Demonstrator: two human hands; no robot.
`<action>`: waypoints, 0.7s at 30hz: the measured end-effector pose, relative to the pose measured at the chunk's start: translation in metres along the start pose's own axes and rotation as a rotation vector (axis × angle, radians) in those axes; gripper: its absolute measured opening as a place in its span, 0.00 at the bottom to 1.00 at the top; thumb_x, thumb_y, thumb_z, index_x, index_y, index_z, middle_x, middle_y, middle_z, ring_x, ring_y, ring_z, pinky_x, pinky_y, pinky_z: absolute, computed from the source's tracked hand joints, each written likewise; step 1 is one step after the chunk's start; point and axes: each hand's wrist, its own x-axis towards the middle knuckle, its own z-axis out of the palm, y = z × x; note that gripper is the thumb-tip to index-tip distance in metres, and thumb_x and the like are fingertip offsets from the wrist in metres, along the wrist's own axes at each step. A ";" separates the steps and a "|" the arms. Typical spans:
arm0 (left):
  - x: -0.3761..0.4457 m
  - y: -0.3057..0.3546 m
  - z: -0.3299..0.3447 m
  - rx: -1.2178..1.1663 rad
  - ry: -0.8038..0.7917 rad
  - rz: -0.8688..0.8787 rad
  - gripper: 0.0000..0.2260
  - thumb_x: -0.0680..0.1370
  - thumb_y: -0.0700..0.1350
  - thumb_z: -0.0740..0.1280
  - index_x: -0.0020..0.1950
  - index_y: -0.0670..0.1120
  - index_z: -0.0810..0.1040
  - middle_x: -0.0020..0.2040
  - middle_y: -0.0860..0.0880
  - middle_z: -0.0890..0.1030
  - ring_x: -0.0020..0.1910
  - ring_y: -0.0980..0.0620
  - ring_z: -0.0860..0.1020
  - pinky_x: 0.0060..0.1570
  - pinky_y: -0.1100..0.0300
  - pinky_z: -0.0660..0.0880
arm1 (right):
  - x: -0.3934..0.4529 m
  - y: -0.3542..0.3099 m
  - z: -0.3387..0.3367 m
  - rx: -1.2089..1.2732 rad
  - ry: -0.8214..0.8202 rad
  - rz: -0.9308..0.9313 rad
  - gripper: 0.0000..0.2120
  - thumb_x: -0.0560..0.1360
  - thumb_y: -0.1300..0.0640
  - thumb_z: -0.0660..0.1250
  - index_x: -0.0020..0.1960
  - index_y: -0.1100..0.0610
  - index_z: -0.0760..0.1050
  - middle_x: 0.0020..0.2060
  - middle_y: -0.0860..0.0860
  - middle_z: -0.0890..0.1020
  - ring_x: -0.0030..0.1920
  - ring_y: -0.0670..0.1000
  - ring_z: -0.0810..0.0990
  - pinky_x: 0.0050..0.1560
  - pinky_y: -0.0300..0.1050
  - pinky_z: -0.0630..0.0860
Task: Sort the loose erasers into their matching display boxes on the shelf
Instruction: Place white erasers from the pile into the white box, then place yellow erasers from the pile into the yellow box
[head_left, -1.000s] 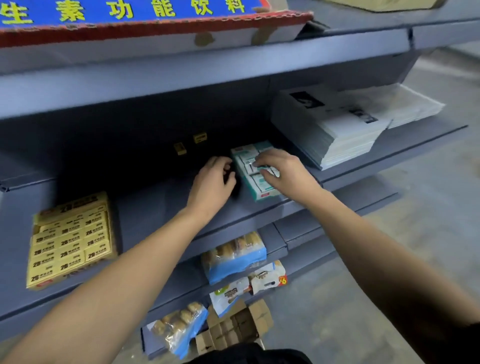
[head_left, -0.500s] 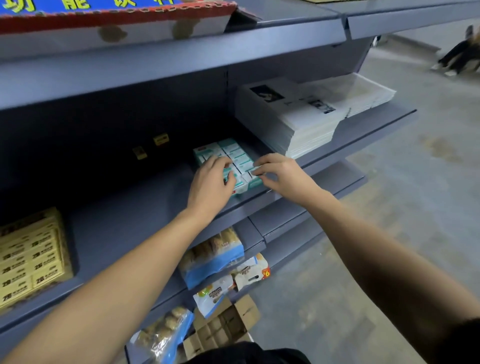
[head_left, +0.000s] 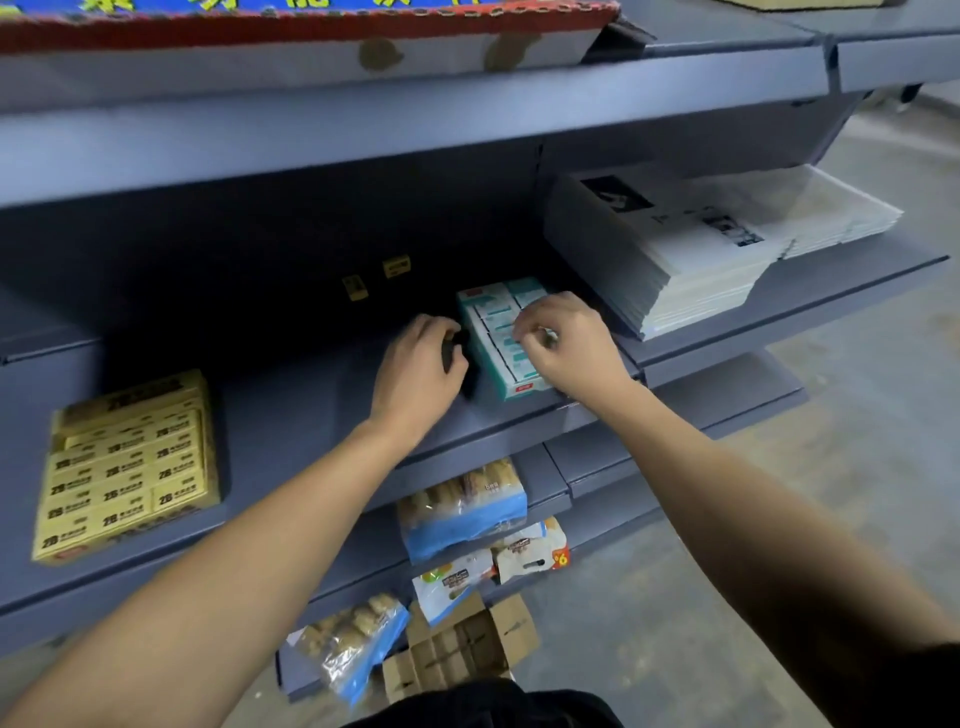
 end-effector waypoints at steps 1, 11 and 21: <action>-0.001 -0.007 -0.005 0.025 0.008 -0.021 0.12 0.78 0.42 0.63 0.61 0.42 0.77 0.58 0.46 0.77 0.55 0.47 0.76 0.53 0.52 0.75 | 0.006 -0.008 0.010 0.030 -0.003 0.007 0.12 0.70 0.58 0.60 0.41 0.56 0.82 0.43 0.49 0.84 0.47 0.52 0.78 0.50 0.46 0.75; -0.008 -0.077 -0.066 0.219 0.057 -0.239 0.14 0.78 0.44 0.63 0.63 0.45 0.74 0.59 0.44 0.78 0.56 0.44 0.77 0.49 0.53 0.75 | 0.059 -0.075 0.110 0.065 -0.207 -0.113 0.10 0.71 0.63 0.66 0.51 0.60 0.82 0.50 0.58 0.82 0.52 0.59 0.80 0.48 0.50 0.78; 0.000 -0.106 -0.082 0.282 0.078 -0.287 0.12 0.76 0.44 0.65 0.59 0.45 0.75 0.57 0.45 0.77 0.55 0.45 0.76 0.49 0.54 0.74 | 0.092 -0.093 0.163 -0.131 -0.299 -0.046 0.22 0.78 0.54 0.63 0.71 0.58 0.70 0.70 0.57 0.70 0.71 0.59 0.65 0.68 0.49 0.66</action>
